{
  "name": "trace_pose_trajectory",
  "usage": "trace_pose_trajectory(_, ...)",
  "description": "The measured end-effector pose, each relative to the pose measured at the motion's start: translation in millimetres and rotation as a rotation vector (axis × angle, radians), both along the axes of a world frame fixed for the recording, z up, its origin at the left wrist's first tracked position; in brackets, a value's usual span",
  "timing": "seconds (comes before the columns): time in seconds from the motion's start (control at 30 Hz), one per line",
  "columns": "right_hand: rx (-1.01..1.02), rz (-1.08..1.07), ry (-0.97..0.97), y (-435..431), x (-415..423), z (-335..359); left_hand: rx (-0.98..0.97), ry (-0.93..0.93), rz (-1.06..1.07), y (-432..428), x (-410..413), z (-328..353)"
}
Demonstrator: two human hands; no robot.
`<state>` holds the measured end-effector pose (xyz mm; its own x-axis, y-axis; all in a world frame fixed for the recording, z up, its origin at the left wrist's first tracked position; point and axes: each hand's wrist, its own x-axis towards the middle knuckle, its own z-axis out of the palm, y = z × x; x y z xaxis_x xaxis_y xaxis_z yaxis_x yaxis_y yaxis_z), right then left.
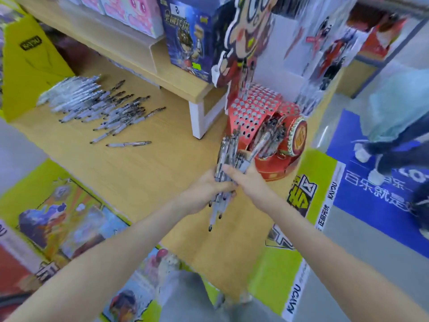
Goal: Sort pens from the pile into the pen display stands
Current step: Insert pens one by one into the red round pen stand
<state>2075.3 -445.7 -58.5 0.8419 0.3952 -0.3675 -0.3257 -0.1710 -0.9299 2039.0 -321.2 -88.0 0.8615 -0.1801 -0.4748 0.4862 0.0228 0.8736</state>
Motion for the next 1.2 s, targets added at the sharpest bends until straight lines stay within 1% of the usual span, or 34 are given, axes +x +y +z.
trace_pose_trajectory(0.07,0.005,0.017,0.038,-19,7,1,0.006,-0.051,0.029,-20,0,9)
trace_pose_trajectory(0.17,0.049,0.051,0.026,-41,25,-9,0.001,-0.08,0.06,-36,7,11)
trace_pose_trajectory(0.33,0.126,-0.075,-0.206,-63,65,-2,0.035,-0.094,0.132,-47,20,11)
trace_pose_trajectory(0.37,0.12,-0.055,-0.237,-63,73,3,0.044,-0.1,0.15,-49,22,14)
trace_pose_trajectory(0.47,0.059,0.126,-0.319,-55,98,16,0.073,-0.107,0.206,-48,29,24)
trace_pose_trajectory(0.57,0.071,0.267,-0.354,-43,127,29,0.085,-0.081,0.273,-45,40,41)
trace_pose_trajectory(0.63,0.097,0.328,-0.34,-36,149,37,0.104,-0.063,0.325,-41,54,49)
trace_pose_trajectory(0.73,0.19,0.378,-0.255,-30,186,35,0.118,-0.029,0.389,-36,82,50)
trace_pose_trajectory(0.83,0.211,0.365,-0.216,-39,224,30,0.116,0.003,0.402,-37,110,39)
trace_pose_trajectory(0.93,0.195,0.315,-0.202,-51,262,29,0.092,0.02,0.464,-40,130,33)
trace_pose_trajectory(0.97,0.181,0.305,-0.221,-54,271,30,0.082,0.025,0.495,-42,132,33)
trace_pose_trajectory(1.07,0.097,0.344,-0.362,-53,288,30,0.064,0.039,0.557,-45,133,31)
trace_pose_trajectory(1.2,0.029,0.422,-0.531,-42,292,30,0.013,0.095,0.562,-45,124,38)
